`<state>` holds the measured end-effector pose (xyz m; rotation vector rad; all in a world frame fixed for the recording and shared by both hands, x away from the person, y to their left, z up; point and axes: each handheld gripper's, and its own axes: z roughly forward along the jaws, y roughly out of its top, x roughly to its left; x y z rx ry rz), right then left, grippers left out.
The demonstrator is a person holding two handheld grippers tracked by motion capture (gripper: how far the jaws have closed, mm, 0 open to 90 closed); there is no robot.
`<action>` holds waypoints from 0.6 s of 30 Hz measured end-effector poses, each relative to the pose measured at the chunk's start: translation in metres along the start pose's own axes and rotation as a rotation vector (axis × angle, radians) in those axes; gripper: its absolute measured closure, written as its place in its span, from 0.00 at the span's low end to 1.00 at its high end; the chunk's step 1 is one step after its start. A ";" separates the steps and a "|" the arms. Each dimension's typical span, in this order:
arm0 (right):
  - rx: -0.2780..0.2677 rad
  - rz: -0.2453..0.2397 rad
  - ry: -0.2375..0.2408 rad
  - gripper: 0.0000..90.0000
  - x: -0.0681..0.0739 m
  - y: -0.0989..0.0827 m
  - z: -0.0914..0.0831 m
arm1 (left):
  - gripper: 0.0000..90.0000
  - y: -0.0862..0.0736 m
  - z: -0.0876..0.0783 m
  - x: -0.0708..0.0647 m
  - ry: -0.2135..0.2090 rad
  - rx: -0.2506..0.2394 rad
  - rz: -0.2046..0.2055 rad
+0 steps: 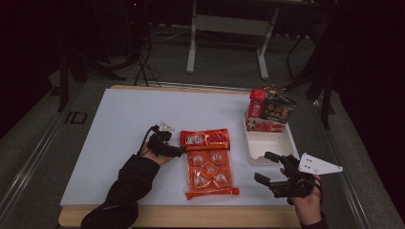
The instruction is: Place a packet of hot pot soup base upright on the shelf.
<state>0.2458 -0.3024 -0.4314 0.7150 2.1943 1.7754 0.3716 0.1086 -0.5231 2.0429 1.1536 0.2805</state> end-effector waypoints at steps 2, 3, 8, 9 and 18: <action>0.002 -0.004 -0.001 0.17 0.000 0.000 0.000 | 0.23 0.000 0.003 0.002 -0.012 0.000 -0.020; 0.001 -0.005 -0.001 0.17 0.000 0.000 0.000 | 0.25 0.000 0.005 0.005 -0.024 0.000 -0.028; 0.006 -0.006 0.000 0.17 0.000 -0.001 0.000 | 0.30 0.000 0.017 0.008 -0.028 0.013 -0.055; 0.006 -0.006 0.001 0.17 0.000 -0.001 0.000 | 0.35 0.000 0.020 0.009 -0.030 0.016 -0.055; 0.004 -0.006 0.001 0.17 -0.001 -0.001 -0.001 | 0.53 0.008 0.034 0.010 -0.074 0.015 -0.080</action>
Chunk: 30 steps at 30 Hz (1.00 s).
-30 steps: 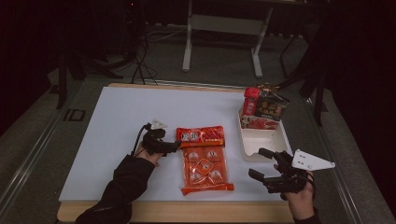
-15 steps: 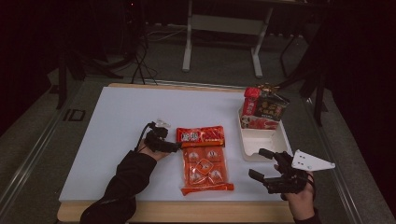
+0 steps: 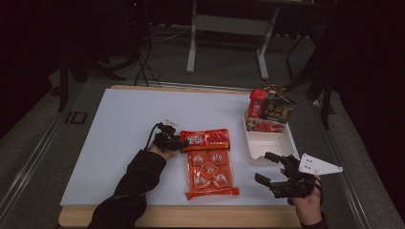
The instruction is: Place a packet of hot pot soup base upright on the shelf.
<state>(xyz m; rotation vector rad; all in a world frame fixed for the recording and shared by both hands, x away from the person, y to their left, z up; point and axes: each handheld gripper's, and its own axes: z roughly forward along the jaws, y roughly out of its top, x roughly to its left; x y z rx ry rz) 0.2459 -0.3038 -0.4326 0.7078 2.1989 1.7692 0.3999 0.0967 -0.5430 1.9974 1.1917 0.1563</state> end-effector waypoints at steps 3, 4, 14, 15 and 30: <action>-0.001 -0.001 0.001 0.17 0.000 0.000 -0.001 | 0.62 0.003 0.005 -0.008 -0.026 0.018 0.022; -0.002 0.001 0.002 0.17 0.000 0.000 -0.001 | 0.65 0.005 0.007 -0.011 -0.026 0.024 0.016; -0.001 -0.002 0.006 0.17 0.000 0.000 0.001 | 0.99 0.010 -0.002 -0.022 -0.008 0.001 0.036; -0.002 -0.004 0.004 0.17 0.000 0.000 0.001 | 0.99 0.010 -0.005 -0.024 -0.006 -0.011 0.044; 0.024 0.034 -0.084 0.13 -0.006 0.004 0.003 | 0.99 0.029 -0.074 -0.066 -0.082 -0.220 0.223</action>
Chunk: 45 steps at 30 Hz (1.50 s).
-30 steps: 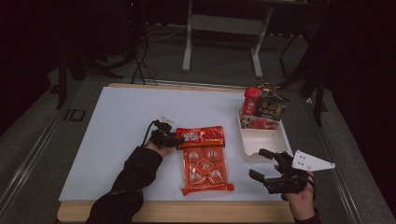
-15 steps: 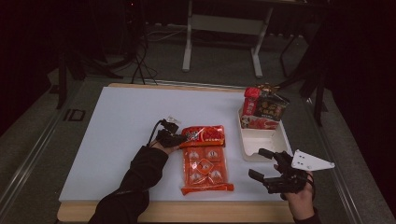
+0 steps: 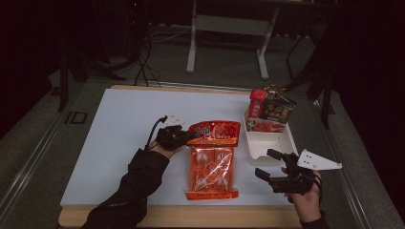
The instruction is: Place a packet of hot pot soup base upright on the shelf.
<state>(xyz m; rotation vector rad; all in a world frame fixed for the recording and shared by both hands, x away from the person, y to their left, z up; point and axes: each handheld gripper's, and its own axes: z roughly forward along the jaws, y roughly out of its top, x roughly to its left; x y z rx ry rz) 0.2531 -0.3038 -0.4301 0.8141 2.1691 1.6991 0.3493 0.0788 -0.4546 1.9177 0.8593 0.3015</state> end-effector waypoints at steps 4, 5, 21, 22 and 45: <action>0.009 -0.009 0.003 0.12 -0.001 0.001 0.000 | 0.99 0.004 -0.008 -0.006 -0.019 -0.022 0.015; 0.022 -0.011 0.006 0.12 -0.002 0.001 0.000 | 0.99 0.004 -0.010 -0.008 -0.026 -0.030 0.020; 0.016 -0.019 -0.089 0.12 -0.008 0.010 0.016 | 1.00 0.015 -0.038 -0.043 -0.161 -0.137 0.121; 0.014 -0.009 -0.088 0.13 -0.010 0.011 0.018 | 1.00 0.016 -0.039 -0.045 -0.166 -0.138 0.129; 0.128 -0.021 0.152 0.98 -0.011 0.012 0.064 | 0.99 0.010 -0.054 -0.063 -0.202 -0.169 0.156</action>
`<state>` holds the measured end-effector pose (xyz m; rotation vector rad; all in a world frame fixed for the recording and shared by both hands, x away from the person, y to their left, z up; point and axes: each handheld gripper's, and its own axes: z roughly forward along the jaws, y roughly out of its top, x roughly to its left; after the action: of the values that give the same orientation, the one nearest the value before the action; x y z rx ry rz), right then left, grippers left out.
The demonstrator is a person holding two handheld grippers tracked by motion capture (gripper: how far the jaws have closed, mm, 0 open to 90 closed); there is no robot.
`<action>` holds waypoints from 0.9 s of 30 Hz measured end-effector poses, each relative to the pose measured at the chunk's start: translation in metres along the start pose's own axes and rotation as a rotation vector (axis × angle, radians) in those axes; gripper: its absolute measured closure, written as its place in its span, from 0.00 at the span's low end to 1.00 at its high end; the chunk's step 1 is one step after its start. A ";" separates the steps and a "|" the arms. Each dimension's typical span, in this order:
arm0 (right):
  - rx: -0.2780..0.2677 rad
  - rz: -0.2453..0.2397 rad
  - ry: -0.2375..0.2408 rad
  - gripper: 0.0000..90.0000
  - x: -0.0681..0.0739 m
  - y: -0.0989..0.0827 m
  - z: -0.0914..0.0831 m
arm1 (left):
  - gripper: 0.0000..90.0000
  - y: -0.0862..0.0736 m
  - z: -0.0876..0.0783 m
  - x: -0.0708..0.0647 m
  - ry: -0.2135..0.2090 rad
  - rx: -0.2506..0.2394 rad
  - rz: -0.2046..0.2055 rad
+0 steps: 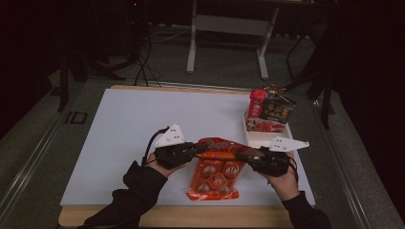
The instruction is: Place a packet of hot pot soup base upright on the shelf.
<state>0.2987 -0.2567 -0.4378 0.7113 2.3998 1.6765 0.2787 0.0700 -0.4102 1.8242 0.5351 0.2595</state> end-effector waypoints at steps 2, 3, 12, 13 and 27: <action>0.014 0.000 0.006 1.00 0.003 0.001 -0.001 | 0.99 0.002 -0.002 -0.003 -0.001 0.005 0.004; 0.026 0.002 0.009 1.00 0.005 0.003 -0.003 | 0.99 0.003 -0.004 -0.003 -0.005 0.000 0.002; -0.006 -0.020 0.077 1.00 0.029 0.032 -0.021 | 0.98 0.015 -0.023 -0.001 -0.037 -0.052 -0.014; -0.015 -0.019 0.080 1.00 0.031 0.035 -0.022 | 0.97 0.016 -0.026 -0.001 -0.045 -0.056 -0.021; -0.053 -0.063 0.074 1.00 0.035 0.078 -0.030 | 0.45 0.014 -0.037 0.000 -0.030 -0.095 -0.022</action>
<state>0.2804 -0.2451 -0.3503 0.5689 2.3894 1.7644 0.2661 0.0979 -0.3852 1.7267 0.5136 0.2388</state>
